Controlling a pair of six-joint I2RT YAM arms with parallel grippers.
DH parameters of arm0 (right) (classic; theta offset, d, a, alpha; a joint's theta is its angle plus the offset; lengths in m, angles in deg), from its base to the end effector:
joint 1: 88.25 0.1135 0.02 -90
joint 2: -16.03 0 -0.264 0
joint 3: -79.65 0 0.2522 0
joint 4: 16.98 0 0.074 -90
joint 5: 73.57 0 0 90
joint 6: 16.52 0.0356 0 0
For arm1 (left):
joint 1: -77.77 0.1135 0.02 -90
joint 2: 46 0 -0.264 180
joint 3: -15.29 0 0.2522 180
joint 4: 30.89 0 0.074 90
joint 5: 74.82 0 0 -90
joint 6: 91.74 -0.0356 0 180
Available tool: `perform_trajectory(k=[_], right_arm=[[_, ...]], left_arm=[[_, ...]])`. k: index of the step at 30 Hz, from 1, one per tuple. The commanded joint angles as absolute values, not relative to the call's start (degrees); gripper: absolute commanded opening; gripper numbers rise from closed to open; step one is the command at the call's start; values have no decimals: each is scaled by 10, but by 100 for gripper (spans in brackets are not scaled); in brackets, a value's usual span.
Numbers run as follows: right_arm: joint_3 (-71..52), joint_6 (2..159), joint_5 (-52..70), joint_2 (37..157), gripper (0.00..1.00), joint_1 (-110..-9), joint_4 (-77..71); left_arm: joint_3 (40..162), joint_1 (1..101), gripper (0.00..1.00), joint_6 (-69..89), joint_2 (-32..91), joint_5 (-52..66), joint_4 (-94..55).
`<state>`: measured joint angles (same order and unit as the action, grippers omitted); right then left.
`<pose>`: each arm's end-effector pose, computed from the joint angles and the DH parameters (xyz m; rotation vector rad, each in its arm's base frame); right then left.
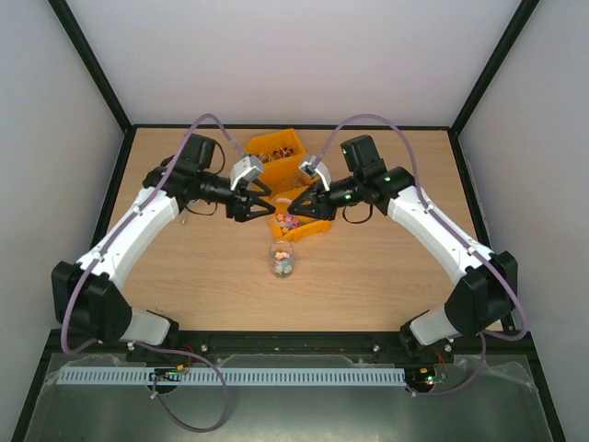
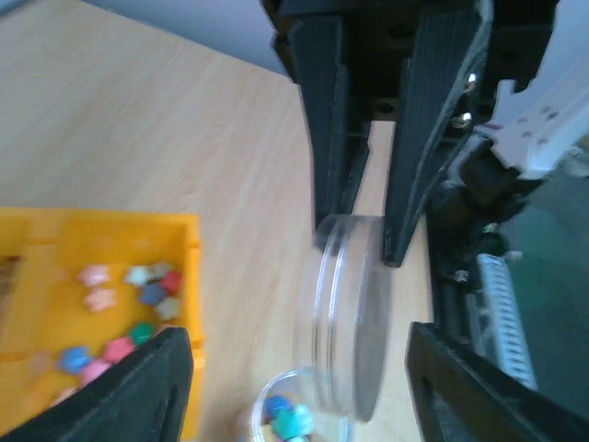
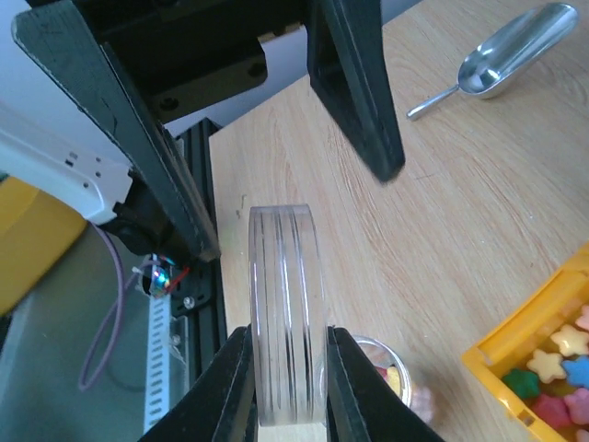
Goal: Pack the candies
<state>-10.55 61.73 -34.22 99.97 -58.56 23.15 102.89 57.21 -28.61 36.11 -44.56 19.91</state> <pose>0.2670 0.1839 0.3497 -1.2120 1.7386 1.1314 0.2696 -0.1340 0.3338 1.2818 1.7011 -1.1419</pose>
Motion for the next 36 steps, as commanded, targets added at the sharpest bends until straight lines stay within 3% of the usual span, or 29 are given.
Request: perform_trajectory(k=[1, 8, 29, 36], right_arm=[[-110, 707, -381, 1013, 8, -597, 201], [-92, 835, -447, 1056, 8, -617, 123], [-96, 885, -485, 1091, 7, -621, 101], [-91, 887, -478, 1089, 7, -621, 103]], left_arm=[[1001, 593, 72, -230, 287, -369, 95], [908, 485, 99, -370, 168, -138, 41], [947, 389, 99, -441, 255, 28, 91], [954, 380, 92, -435, 258, 35, 68]])
